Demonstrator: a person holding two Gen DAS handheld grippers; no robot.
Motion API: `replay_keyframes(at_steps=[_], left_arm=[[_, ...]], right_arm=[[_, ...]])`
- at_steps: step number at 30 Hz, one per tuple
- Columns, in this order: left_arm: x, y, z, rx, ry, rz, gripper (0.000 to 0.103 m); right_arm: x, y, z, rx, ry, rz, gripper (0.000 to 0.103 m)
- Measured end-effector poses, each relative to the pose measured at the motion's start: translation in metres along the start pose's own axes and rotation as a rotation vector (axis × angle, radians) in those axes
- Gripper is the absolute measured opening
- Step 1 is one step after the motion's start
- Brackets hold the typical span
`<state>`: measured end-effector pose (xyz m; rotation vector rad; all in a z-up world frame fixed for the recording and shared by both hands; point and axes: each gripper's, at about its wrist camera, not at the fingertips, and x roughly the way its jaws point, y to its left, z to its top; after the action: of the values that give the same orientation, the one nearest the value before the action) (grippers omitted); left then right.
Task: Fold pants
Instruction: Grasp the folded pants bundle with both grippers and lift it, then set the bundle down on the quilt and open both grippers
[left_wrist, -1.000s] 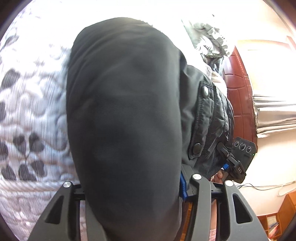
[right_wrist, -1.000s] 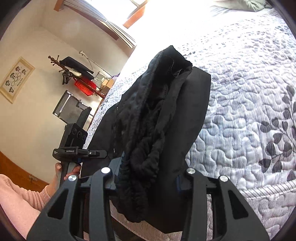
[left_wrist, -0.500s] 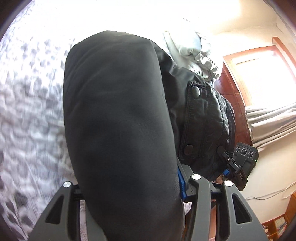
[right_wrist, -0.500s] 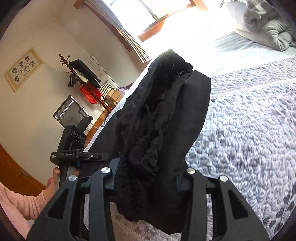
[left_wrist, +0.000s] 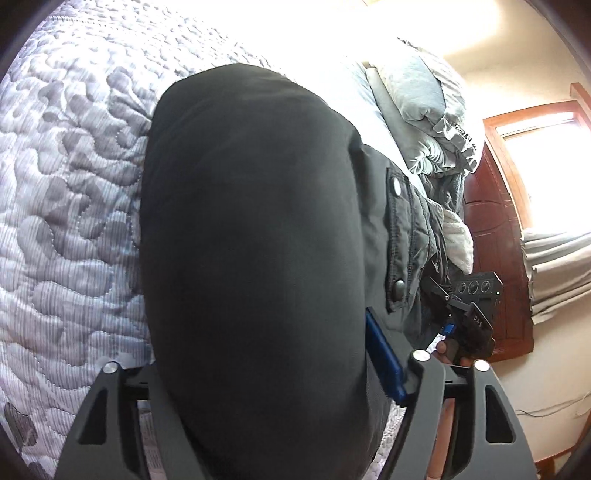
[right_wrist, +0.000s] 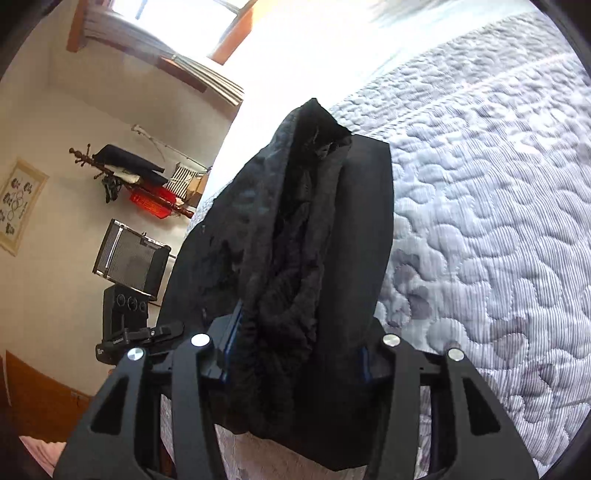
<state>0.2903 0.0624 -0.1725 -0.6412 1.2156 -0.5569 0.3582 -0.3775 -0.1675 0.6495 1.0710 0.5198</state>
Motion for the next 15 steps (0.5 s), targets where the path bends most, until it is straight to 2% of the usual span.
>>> replay_keyframes(at_steps=[1, 2, 4, 6, 10, 13, 15], left_arm=[[-0.001, 0.005, -0.003, 0.007, -0.001, 0.018, 0.092], [0.000, 0.009, -0.004, 0.004, -0.003, 0.042, 0.094], [-0.002, 0.015, -0.004, 0.006, -0.021, 0.031, 0.094], [-0.006, 0.022, -0.006, 0.017, -0.031, 0.050, 0.097], [-0.014, 0.021, -0.007, 0.042, -0.052, 0.117, 0.099], [-0.024, 0.014, -0.011, 0.049, -0.071, 0.162, 0.099], [-0.038, 0.007, -0.018, 0.073, -0.125, 0.210, 0.099]], right_arm=[[0.001, -0.004, -0.003, 0.005, 0.001, -0.021, 0.068], [0.000, -0.008, -0.007, 0.010, 0.000, -0.035, 0.075], [-0.005, -0.013, -0.015, 0.009, -0.004, -0.026, 0.075], [-0.015, -0.019, -0.024, 0.030, -0.011, -0.013, 0.084], [-0.029, -0.027, -0.045, 0.061, -0.003, 0.026, 0.084], [-0.045, -0.025, -0.058, 0.076, -0.041, 0.028, 0.084], [-0.060, -0.014, -0.067, 0.046, -0.071, 0.017, 0.084]])
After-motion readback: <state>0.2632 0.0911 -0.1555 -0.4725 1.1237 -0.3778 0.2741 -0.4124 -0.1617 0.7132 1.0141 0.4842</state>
